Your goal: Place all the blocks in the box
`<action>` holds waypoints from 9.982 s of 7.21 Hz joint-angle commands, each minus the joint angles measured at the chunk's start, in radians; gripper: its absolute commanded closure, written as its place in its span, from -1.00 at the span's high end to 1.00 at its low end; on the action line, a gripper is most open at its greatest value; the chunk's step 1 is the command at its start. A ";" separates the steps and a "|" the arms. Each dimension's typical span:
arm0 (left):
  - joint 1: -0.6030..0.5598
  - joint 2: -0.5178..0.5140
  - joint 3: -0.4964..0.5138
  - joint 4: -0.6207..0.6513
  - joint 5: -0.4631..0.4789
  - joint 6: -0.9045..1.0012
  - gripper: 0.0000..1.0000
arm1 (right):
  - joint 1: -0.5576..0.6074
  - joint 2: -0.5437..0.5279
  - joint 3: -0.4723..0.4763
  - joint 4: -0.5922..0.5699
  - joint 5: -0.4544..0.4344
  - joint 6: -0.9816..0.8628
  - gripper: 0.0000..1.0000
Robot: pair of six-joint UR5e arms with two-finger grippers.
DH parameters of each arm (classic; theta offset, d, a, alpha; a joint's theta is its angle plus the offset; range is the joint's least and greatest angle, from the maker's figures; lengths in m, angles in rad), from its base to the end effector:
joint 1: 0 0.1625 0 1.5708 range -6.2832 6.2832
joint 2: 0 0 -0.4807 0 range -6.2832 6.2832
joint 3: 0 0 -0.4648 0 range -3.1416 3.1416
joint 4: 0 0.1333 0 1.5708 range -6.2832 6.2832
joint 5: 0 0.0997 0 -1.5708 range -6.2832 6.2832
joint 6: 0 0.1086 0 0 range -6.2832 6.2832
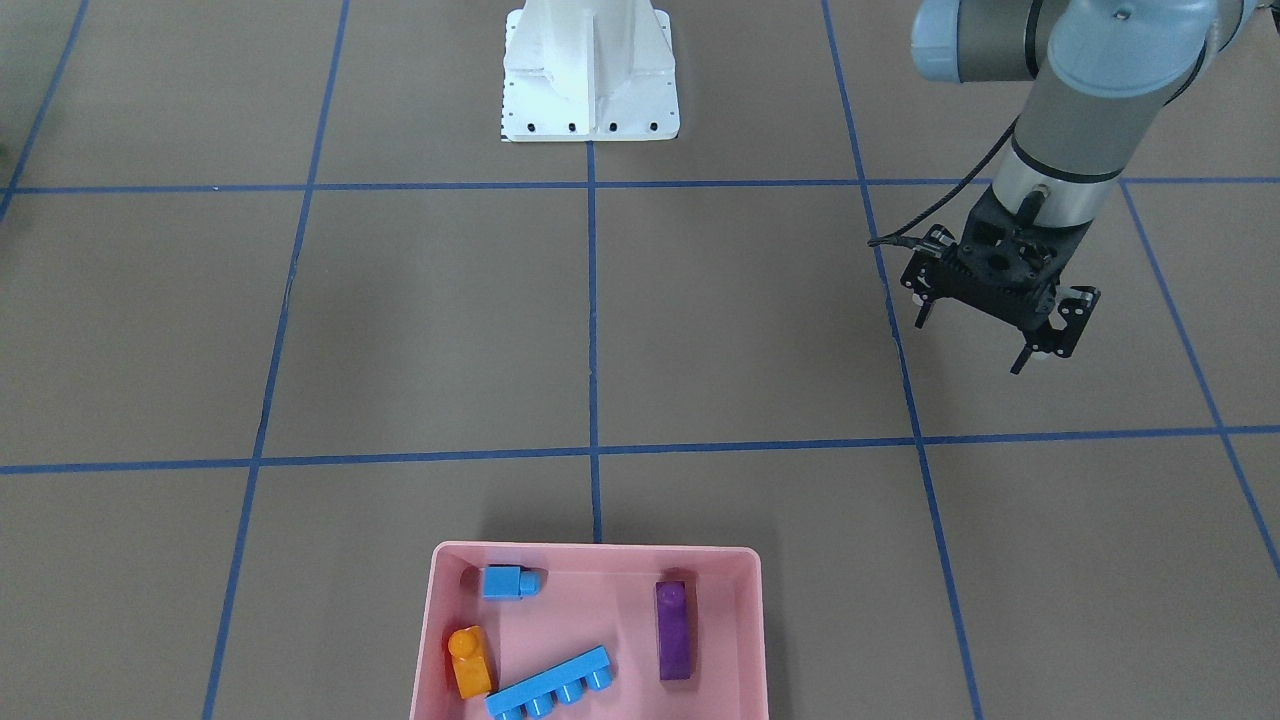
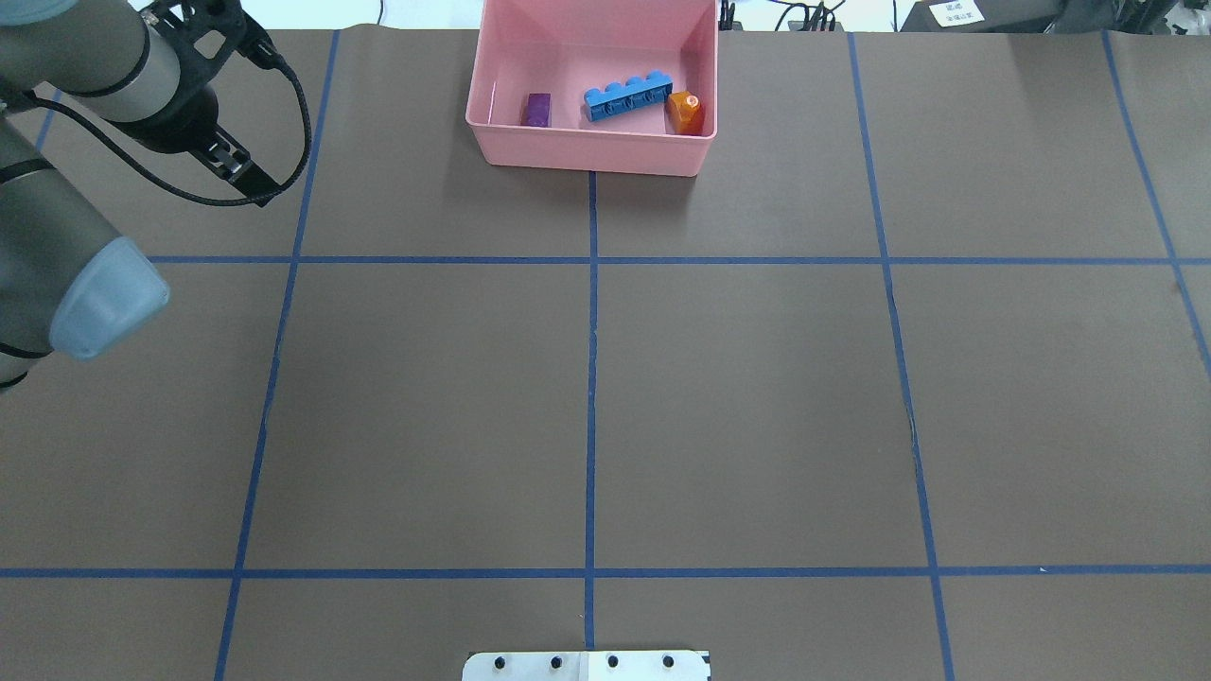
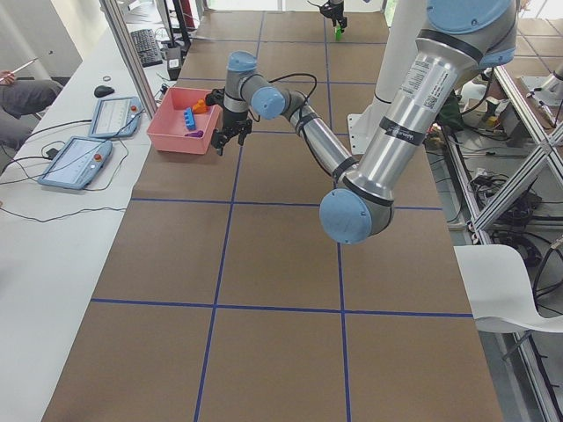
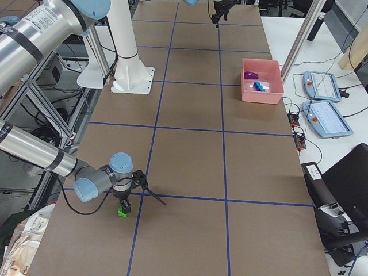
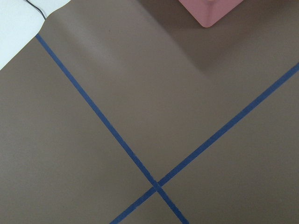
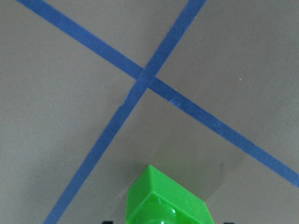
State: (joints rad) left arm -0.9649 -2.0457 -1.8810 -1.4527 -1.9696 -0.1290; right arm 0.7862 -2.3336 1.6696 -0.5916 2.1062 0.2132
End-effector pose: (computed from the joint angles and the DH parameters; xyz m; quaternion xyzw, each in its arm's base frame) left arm 0.3174 -0.6181 0.2784 0.2322 0.2899 0.2818 0.8847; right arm -0.0563 -0.1666 0.8543 0.0079 -0.3018 -0.3083 0.9021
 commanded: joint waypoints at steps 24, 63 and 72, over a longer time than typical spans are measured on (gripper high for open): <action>-0.546 0.350 0.223 -0.060 -0.304 0.435 1.00 | 0.397 1.231 0.114 -1.068 0.200 0.533 -1.00; -0.706 0.634 0.088 -0.075 -0.414 0.420 1.00 | 0.867 0.562 0.203 -1.166 0.144 -0.428 1.00; -0.706 0.630 0.082 -0.078 -0.414 0.420 1.00 | 0.871 0.533 0.203 -1.166 0.137 -0.425 1.00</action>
State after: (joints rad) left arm -1.6705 -1.4150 -1.7995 -1.5300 -2.3838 0.2915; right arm 1.6575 -1.7955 1.8688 -1.7584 2.2418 -0.2113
